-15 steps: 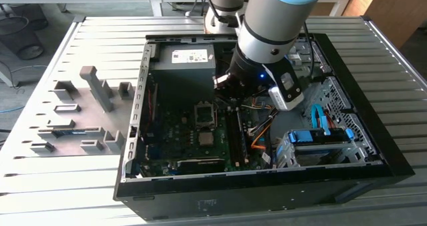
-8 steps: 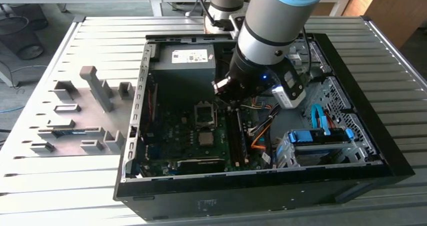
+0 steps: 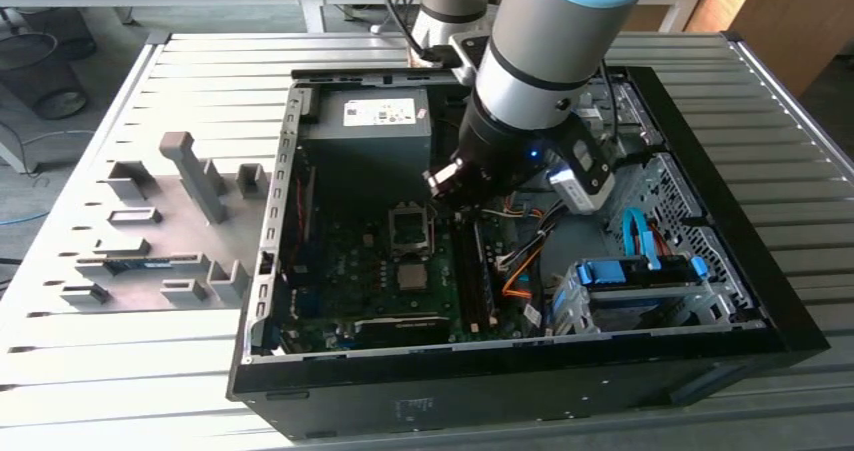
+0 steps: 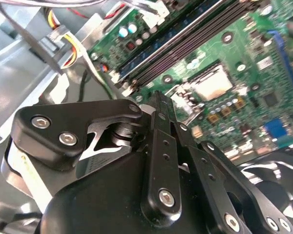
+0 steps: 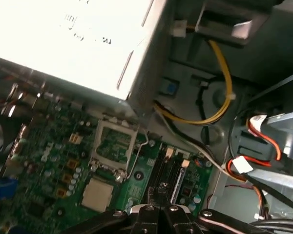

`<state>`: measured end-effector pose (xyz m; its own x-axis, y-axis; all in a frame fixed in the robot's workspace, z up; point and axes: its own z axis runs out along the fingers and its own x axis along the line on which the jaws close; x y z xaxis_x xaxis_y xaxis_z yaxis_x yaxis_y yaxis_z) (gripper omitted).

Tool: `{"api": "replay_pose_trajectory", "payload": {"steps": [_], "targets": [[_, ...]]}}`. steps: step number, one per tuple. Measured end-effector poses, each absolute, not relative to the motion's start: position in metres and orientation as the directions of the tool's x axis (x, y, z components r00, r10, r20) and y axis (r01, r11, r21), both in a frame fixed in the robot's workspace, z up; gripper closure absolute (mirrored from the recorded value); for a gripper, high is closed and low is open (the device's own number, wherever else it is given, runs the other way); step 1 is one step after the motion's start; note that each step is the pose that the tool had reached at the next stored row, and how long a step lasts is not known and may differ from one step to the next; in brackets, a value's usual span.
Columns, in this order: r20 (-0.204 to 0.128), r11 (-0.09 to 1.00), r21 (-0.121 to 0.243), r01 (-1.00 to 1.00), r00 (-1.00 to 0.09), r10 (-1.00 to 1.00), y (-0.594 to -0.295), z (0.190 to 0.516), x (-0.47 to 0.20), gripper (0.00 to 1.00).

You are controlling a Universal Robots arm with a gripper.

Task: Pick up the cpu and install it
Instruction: 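Close the cpu cover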

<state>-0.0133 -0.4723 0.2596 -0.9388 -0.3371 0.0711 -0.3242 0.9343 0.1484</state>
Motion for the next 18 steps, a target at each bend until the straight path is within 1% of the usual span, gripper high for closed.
{"api": "replay_pose_trajectory", "payload": {"steps": [1,3,8,18], "targets": [[0.076,0.935,0.134,-0.329,-0.937,-0.341,-0.4723,0.2595,-0.0133,0.90],[0.082,0.934,0.118,-0.336,-0.934,-0.347,-0.4721,0.2595,-0.0132,0.90],[0.083,0.916,0.117,-0.383,-0.916,-0.393,-0.4714,0.2593,-0.0133,0.90],[0.083,0.832,0.116,-0.542,-0.830,-0.552,-0.4713,0.2589,-0.0133,0.90]]}}
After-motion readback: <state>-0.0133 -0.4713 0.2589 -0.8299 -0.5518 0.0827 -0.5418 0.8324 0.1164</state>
